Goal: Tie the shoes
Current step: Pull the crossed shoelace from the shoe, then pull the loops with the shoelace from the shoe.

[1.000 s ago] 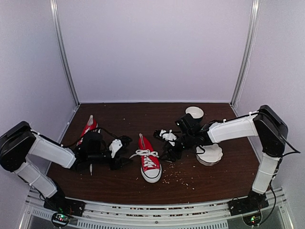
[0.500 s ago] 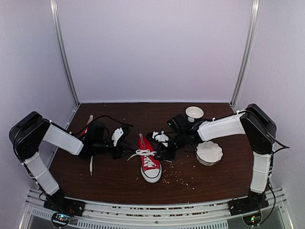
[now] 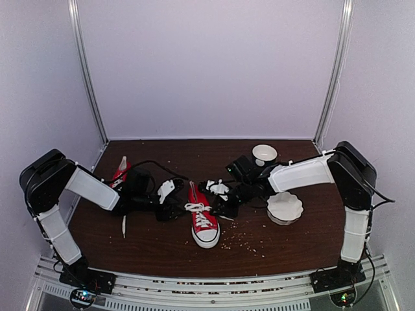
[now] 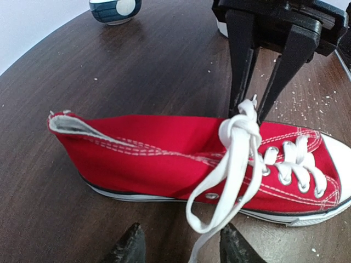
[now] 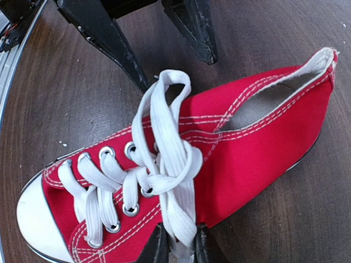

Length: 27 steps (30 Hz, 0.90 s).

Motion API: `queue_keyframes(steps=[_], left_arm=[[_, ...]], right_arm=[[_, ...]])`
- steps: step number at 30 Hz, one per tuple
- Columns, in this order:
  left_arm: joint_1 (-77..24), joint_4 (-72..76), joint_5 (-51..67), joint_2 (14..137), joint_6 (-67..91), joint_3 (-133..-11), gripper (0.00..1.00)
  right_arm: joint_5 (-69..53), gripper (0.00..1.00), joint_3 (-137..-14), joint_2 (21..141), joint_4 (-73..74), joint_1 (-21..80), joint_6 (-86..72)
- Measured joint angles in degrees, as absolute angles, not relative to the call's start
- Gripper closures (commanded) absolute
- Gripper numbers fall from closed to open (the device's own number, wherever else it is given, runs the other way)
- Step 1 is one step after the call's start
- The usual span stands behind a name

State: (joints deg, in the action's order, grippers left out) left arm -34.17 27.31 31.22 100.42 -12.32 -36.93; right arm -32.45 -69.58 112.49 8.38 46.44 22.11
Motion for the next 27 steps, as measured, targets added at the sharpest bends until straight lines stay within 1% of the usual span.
queue_keyframes(steps=[3, 8, 10, 13, 15, 17, 21, 23, 24, 27], left_arm=[[-34.4, 27.4, 31.1, 100.7, -12.6, -37.3, 0.52], [-34.7, 27.4, 31.1, 100.9, -13.2, -37.4, 0.53], [-35.0, 27.4, 31.1, 100.9, -13.3, -37.4, 0.56], [-35.3, 27.4, 31.1, 100.9, -13.6, -37.6, 0.64], [-35.4, 27.6, 31.4, 100.9, -13.7, -37.8, 0.65], [-35.4, 27.9, 31.9, 100.9, -13.8, -37.8, 0.64], [-35.4, 28.7, 34.1, 100.4, -14.7, -37.3, 0.56], [-35.4, 28.5, 35.9, 99.1, -15.8, -36.4, 0.56], [-35.4, 27.8, 37.1, 98.4, -16.6, -36.1, 0.58], [-35.4, 26.0, 38.9, 97.3, -18.3, -36.1, 0.68]], right_arm=[[-31.8, 0.91, -69.5, 111.8, 8.4, 46.6, 22.0], [-30.9, 0.91, -69.4, 110.5, 8.4, 46.7, 22.0], [-30.6, 0.92, -69.3, 110.3, 8.4, 46.7, 21.8], [-30.3, 0.96, -69.2, 110.1, 8.4, 46.7, 21.6], [-30.1, 0.97, -69.1, 110.1, 8.6, 46.7, 21.4], [-29.9, 0.97, -69.1, 110.1, 8.8, 46.7, 21.2], [-29.9, 0.97, -69.1, 110.1, 9.1, 46.8, 21.2], [-29.8, 0.97, -69.1, 110.1, 9.3, 46.9, 21.2], [-29.8, 0.98, -69.1, 110.1, 9.3, 46.9, 21.2], [-29.7, 0.97, -69.1, 110.1, 9.5, 46.9, 21.2]])
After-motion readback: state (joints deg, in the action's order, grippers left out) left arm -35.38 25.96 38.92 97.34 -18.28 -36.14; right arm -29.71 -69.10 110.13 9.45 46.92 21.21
